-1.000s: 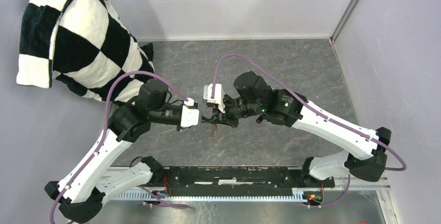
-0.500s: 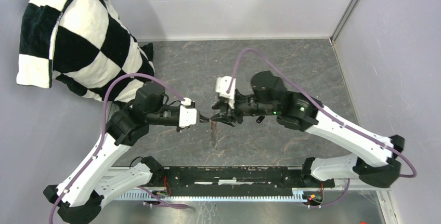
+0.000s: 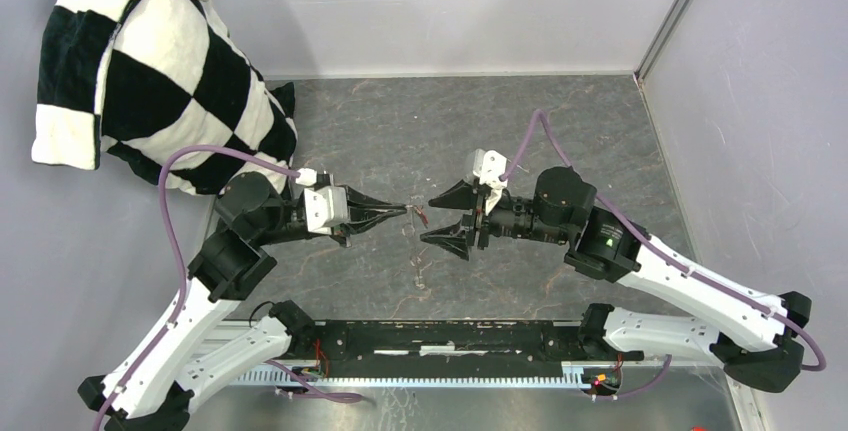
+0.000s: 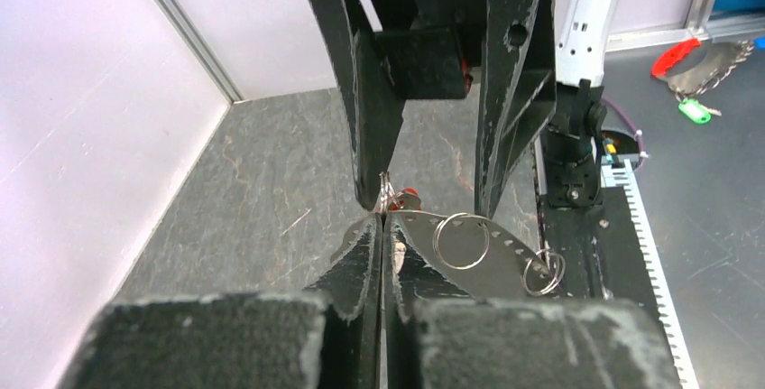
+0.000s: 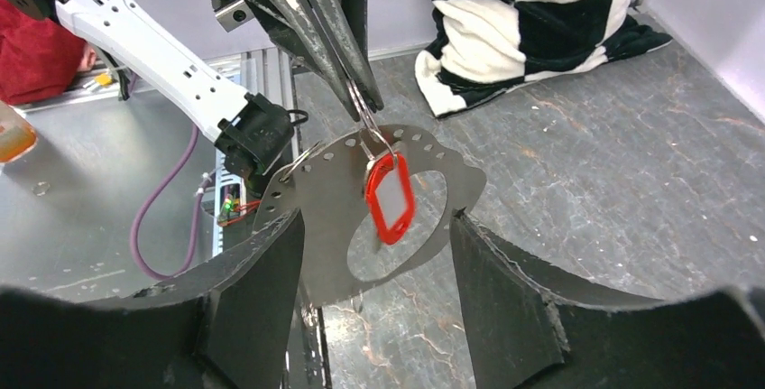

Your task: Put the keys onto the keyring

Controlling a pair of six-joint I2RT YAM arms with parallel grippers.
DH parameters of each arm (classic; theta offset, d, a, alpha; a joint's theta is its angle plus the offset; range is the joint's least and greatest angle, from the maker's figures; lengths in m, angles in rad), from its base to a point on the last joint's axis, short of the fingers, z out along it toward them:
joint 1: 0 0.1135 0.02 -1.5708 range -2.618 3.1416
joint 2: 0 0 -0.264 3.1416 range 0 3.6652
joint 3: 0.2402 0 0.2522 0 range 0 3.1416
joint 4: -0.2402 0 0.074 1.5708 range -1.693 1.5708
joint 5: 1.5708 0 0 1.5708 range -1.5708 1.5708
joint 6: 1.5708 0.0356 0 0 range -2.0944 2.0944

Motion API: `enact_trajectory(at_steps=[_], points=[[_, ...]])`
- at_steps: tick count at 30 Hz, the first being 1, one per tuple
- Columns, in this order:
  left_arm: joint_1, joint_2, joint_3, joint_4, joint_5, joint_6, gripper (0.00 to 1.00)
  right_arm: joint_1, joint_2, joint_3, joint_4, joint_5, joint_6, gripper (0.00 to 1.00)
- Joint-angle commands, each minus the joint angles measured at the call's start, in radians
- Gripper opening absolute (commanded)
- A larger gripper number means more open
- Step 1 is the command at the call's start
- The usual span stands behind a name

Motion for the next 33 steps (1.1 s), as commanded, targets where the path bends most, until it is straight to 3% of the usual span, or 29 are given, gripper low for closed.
enact_trajectory(at_steps=[1, 10, 17, 28, 33], points=[[-0.005, -0.011, -0.011, 0.141, -0.011, -0.108, 0.02, -0.001, 0.006, -0.005, 0.139, -0.007, 0.058, 0.66], [-0.004, -0.035, -0.021, 0.112, -0.004, -0.085, 0.02, -0.003, 0.014, -0.016, 0.167, 0.047, 0.064, 0.46], [-0.005, -0.036, -0.017, 0.114, 0.003, -0.084, 0.02, -0.004, 0.025, -0.023, 0.154, 0.031, 0.056, 0.43], [-0.005, -0.036, -0.014, 0.117, 0.007, -0.077, 0.02, -0.004, 0.030, -0.028, 0.143, 0.006, 0.044, 0.06], [-0.005, -0.039, -0.015, 0.106, 0.007, -0.055, 0.02, -0.004, 0.011, -0.034, 0.103, -0.001, 0.028, 0.01]])
